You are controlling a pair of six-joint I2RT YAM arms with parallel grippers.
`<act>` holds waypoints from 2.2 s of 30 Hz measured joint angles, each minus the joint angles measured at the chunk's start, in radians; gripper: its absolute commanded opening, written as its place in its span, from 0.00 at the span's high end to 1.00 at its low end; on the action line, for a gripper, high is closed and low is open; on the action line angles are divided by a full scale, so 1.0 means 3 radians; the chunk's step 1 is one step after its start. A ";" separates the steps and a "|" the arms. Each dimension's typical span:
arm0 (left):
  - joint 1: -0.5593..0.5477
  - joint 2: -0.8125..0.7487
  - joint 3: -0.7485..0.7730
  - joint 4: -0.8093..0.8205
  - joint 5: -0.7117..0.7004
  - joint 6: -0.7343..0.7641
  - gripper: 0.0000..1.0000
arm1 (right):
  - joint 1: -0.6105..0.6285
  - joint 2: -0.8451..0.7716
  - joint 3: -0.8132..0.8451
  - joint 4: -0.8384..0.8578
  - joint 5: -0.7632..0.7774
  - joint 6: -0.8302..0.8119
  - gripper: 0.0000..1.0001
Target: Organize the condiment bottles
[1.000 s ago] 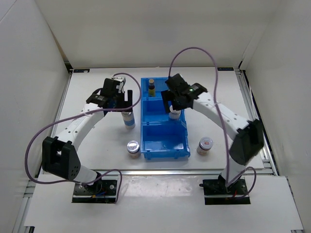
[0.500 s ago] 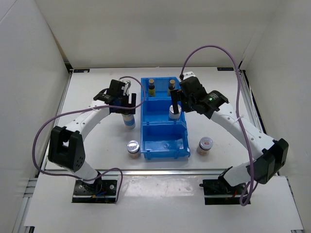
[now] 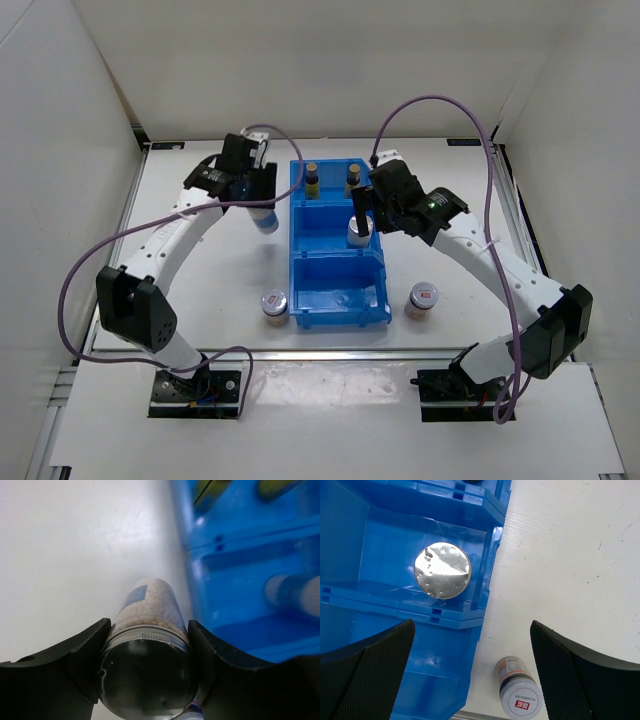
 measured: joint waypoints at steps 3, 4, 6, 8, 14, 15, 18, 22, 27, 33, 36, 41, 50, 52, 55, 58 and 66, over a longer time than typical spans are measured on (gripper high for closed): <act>-0.0146 -0.0060 0.0426 -0.0023 -0.0018 0.0020 0.89 | 0.0000 0.0000 -0.0019 -0.0009 0.0019 -0.0001 0.01; -0.0210 -0.0083 0.0554 -0.0029 -0.0015 0.0029 0.89 | 0.0000 0.0000 -0.0020 -0.0008 0.0023 -0.0001 0.01; -0.0343 -0.0113 0.0778 -0.0032 0.0003 0.0052 0.89 | 0.0000 -0.0001 -0.0022 -0.0009 0.0027 0.0000 0.01; -0.0451 -0.0108 0.0945 -0.0020 0.0048 0.0095 0.89 | 0.0000 -0.0001 -0.0024 -0.0009 0.0036 0.0001 0.01; -0.0641 0.0224 0.1223 -0.0079 0.0248 0.0228 0.89 | 0.0000 -0.0008 -0.0041 -0.0078 0.0097 0.0001 0.01; -0.0641 0.0313 0.1226 -0.0089 0.0272 0.0242 0.89 | 0.0000 -0.0014 -0.0041 -0.0094 0.0099 0.0001 0.01; -0.0637 0.0624 0.1226 -0.0167 0.0324 0.0290 0.87 | 0.0000 -0.0058 -0.0041 -0.0117 0.0126 0.0001 0.01; -0.0629 0.0971 0.1231 -0.0245 0.0387 0.0367 0.79 | -0.0004 -0.0170 -0.0066 -0.0144 0.0173 0.0006 0.01; -0.0631 0.1236 0.1392 -0.0318 0.0477 0.0450 0.41 | -0.0043 -0.0225 -0.0066 -0.0300 0.0207 0.0090 0.01; -0.0631 0.1376 0.1668 -0.0347 0.0553 0.0500 0.13 | -0.0140 -0.0226 -0.0179 -0.0451 0.0192 0.0226 0.01; -0.0631 0.1418 0.1781 -0.0324 0.0575 0.0514 0.11 | -0.0165 -0.0221 -0.0262 -0.0552 0.0158 0.0299 0.01; -0.0612 0.1436 0.1835 -0.0319 0.0622 0.0514 0.10 | -0.0217 -0.0200 -0.0318 -0.0690 0.0102 0.0441 0.01; -0.0587 0.1488 0.1974 -0.0420 0.0570 0.0498 0.03 | -0.0231 -0.0203 -0.0460 -0.0865 0.0061 0.0638 0.01; -0.0587 0.1484 0.2049 -0.0472 0.0554 0.0491 0.01 | -0.0231 -0.0215 -0.0492 -0.0882 0.0041 0.0650 0.01; -0.0580 0.1419 0.2108 -0.0571 0.0562 0.0487 0.04 | -0.0231 -0.0262 -0.0520 -0.0899 0.0015 0.0674 0.01; -0.0572 0.1272 0.2029 -0.0685 0.0590 0.0487 0.13 | -0.0231 -0.0308 -0.0526 -0.0904 0.0014 0.0684 0.01; -0.0657 0.0725 0.1278 -0.0922 0.0584 0.0547 0.12 | -0.0231 -0.0315 -0.0528 -0.0902 0.0003 0.0687 0.01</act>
